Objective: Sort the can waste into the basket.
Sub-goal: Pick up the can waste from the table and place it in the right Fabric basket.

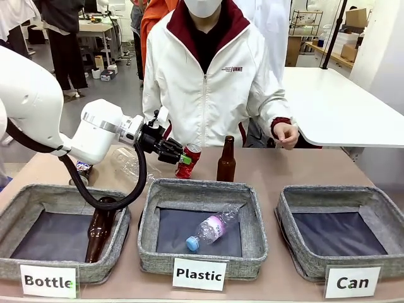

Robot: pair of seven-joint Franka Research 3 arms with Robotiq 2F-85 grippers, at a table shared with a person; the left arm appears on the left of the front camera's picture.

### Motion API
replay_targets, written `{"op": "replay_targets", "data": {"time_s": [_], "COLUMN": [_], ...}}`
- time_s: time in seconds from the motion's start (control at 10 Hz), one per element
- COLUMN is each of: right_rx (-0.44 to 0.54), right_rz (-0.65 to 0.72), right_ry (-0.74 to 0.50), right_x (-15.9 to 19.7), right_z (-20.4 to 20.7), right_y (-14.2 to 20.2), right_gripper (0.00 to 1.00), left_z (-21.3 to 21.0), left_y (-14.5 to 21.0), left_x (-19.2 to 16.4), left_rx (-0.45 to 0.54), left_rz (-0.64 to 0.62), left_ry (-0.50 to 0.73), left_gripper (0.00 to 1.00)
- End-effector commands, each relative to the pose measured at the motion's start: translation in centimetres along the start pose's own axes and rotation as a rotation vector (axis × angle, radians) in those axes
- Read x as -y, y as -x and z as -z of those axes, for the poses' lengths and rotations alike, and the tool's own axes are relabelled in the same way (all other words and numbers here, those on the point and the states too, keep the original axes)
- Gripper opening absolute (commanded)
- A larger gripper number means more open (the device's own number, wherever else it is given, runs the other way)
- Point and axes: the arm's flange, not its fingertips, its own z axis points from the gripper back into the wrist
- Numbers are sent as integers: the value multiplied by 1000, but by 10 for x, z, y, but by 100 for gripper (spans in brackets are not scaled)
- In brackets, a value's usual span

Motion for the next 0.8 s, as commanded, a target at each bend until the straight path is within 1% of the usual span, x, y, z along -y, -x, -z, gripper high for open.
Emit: {"op": "replay_targets", "data": {"time_s": [0.0,0.1,0.2,0.3,0.4,0.5,0.6,0.7], "right_rx": [23,23,23,23,23,23,23,23], "right_rz": [-24,-24,-24,-24,-24,-24,-24,-24], "right_ry": [-23,-23,-23,-23,-23,-23,-23,-23], "right_x": [1,1,1,1,1,1,1,1], "right_z": [0,0,0,0,0,0,0,0], "right_y": [-3,-3,-3,-3,-3,-3,-3,-3], "right_gripper": [100,100,100,100,100,100,100,100], "left_z": [-7,-27,-60,-99,-137,-165,-181,-191], "left_y": [-8,-21,-43,-68,-90,-106,-113,-117], "left_x": [-4,5,22,48,83,126,164,202], "left_rx": [36,51,81,101,110,71,49,49], "left_rz": [-8,7,2,-22,-30,-41,-53,-75], "left_ry": [-8,-53,-90,-118,-125,-105,-11,117], "left_gripper": [0,0,0,0,0,0,0,0]}}
